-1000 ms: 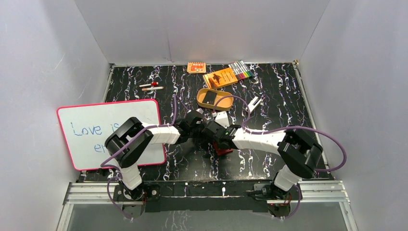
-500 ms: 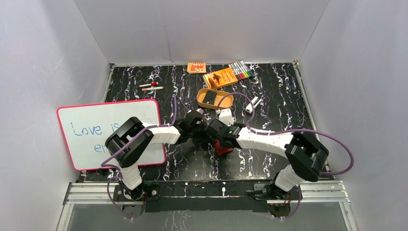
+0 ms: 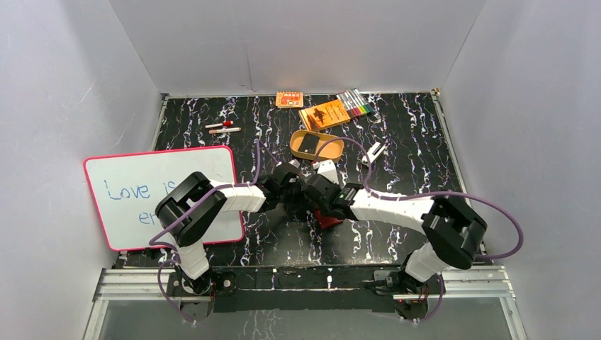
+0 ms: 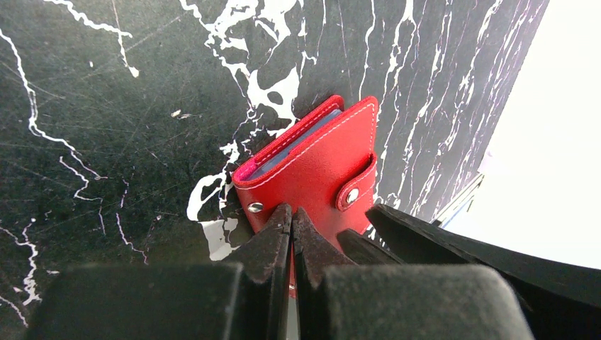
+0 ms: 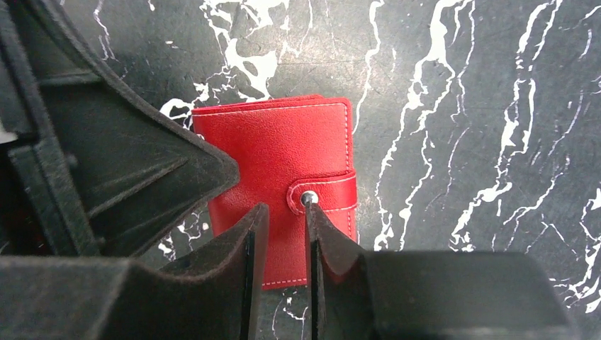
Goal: Put the credit cards into the card holder
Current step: Open the card holder at the center of the board.
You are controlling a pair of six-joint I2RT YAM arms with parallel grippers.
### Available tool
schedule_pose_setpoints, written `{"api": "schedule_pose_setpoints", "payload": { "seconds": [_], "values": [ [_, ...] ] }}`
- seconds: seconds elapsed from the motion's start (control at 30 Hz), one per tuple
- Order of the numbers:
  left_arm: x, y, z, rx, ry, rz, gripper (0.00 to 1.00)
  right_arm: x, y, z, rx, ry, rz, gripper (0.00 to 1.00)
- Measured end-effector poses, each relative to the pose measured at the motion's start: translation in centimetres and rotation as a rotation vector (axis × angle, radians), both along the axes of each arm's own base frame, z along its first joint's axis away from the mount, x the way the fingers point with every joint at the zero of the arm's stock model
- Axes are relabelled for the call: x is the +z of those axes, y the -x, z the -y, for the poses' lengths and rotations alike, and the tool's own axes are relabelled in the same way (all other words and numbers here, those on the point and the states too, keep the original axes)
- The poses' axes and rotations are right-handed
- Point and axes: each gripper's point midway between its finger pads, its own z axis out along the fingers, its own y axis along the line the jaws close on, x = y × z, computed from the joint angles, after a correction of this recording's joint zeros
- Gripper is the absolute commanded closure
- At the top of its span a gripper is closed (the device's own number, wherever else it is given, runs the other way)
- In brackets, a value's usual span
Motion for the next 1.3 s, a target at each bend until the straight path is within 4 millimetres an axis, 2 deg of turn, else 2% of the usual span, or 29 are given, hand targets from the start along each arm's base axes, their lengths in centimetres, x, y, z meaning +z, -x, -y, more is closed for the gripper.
{"api": "schedule_pose_setpoints", "payload": {
  "seconds": [0.2, 0.37, 0.57, 0.77, 1.07, 1.3],
  "values": [
    [0.0, 0.0, 0.0, 0.002, 0.001, -0.002, 1.0, -1.9, 0.0, 0.1, 0.002, 0.067, -0.036, 0.63],
    [0.0, 0.0, 0.0, 0.004, 0.003, -0.002, 1.0, -2.0, -0.2, 0.5, -0.014, 0.102, -0.032, 0.66],
    [0.0, 0.0, 0.0, 0.004, 0.004, -0.002, 1.0, -2.1, -0.4, 1.1, -0.04, 0.137, -0.022, 0.8],
    [-0.1, -0.1, 0.1, 0.004, 0.006, -0.001, 1.0, -2.0, -0.6, 1.4, -0.051, 0.149, -0.009, 1.0],
    [-0.1, -0.1, 0.1, 0.006, 0.006, -0.003, 1.0, -1.7, -0.6, 1.4, -0.068, 0.14, -0.003, 1.0],
    [-0.2, -0.1, 0.1, 0.007, 0.007, -0.002, 1.0, -0.5, -0.5, 2.1, -0.101, 0.127, 0.012, 1.0]
  ]
}}
